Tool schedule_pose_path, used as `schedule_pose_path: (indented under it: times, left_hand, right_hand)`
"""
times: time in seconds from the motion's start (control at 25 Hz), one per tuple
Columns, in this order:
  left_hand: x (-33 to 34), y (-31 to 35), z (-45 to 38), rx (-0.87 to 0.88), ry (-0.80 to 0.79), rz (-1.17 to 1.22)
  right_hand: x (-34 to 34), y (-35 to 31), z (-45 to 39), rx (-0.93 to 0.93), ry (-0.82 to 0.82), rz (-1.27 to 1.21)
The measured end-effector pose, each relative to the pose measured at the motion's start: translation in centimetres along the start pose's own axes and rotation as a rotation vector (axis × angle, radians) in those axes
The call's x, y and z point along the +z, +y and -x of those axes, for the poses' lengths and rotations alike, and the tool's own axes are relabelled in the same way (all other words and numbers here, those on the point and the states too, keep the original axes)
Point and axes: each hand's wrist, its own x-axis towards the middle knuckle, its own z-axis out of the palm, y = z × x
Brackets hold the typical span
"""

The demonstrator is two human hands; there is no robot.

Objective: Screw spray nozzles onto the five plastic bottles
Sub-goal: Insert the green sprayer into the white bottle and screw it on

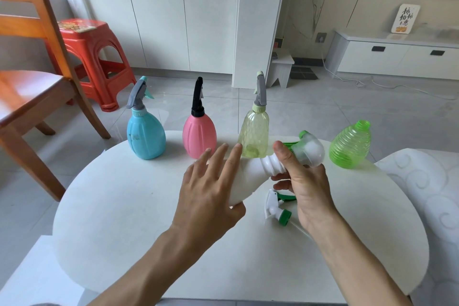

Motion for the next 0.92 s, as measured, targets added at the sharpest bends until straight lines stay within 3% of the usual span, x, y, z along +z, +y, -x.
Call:
schedule_pose_path:
  times: [0.16,0.28,0.4,0.68,0.92]
  left_hand:
    - [0.3,0.2,-0.1,-0.002,-0.021,-0.056]
    - [0.1,-0.1,-0.4,-0.037,-0.035,-0.041]
    - [-0.2,-0.7,-0.7,-0.049,-0.029,-0.029]
    - [0.2,-0.6,-0.1,-0.017,0.002,-0.066]
    - [0.6,-0.5,-0.2,-0.039,0.055,0.052]
  right_hand:
    - [0.3,0.1,0.1,0.069,0.036,0.055]
    - [0.2,0.0,0.1,0.058,-0.055,0.191]
    - [-0.2,-0.2,0.0,-0.015,-0.187,0.167]
    - [0.4,0.1,0.6,0.041,-0.237,0.198]
    - [1.6,0.8,1.2,0.031,-0.341,-0.113]
